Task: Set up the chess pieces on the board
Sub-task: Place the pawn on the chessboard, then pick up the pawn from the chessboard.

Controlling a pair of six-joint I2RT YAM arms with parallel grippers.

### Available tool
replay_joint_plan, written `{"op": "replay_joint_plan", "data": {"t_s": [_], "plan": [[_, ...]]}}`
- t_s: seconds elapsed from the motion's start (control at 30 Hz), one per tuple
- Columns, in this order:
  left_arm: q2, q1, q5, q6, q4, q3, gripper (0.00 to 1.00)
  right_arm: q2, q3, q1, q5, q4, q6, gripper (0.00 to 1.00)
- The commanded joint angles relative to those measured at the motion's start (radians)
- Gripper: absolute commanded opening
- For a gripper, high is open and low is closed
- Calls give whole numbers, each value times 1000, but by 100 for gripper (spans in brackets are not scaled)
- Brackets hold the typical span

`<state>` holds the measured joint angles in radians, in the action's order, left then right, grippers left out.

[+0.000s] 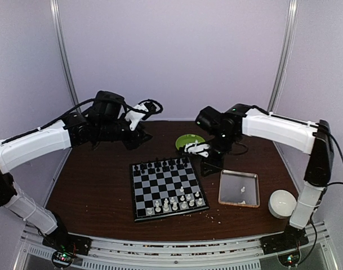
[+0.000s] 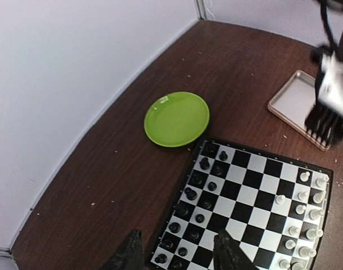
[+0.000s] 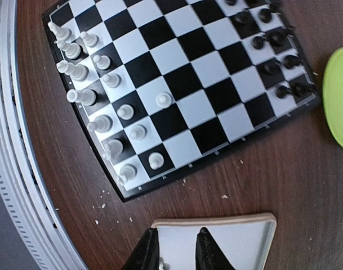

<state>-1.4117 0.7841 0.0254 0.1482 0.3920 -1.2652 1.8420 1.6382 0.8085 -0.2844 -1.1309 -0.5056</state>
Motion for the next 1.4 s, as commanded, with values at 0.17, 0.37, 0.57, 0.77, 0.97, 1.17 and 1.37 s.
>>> {"op": "replay_joint_plan", "data": {"t_s": [0.17, 0.37, 0.57, 0.77, 0.97, 1.17, 1.37], "plan": [[-273, 32, -257, -12, 224, -199, 40, -454, -435, -297, -171, 235, 9, 27], [-409, 84, -274, -12, 323, -324, 40, -625, -649, -423, -287, 411, 47, 33], [-519, 137, -281, -36, 345, -391, 40, -675, -681, -488, -292, 446, 45, 35], [-654, 188, -240, -35, 401, -493, 40, -672, -687, -508, -325, 438, 32, 36], [-728, 197, -204, -36, 424, -525, 40, -664, -680, -508, -330, 426, 17, 36], [-773, 198, -202, -40, 424, -534, 39, -663, -678, -508, -323, 417, 3, 36], [-810, 198, -181, -44, 424, -548, 32, -657, -676, -508, -316, 407, -11, 36]]}}
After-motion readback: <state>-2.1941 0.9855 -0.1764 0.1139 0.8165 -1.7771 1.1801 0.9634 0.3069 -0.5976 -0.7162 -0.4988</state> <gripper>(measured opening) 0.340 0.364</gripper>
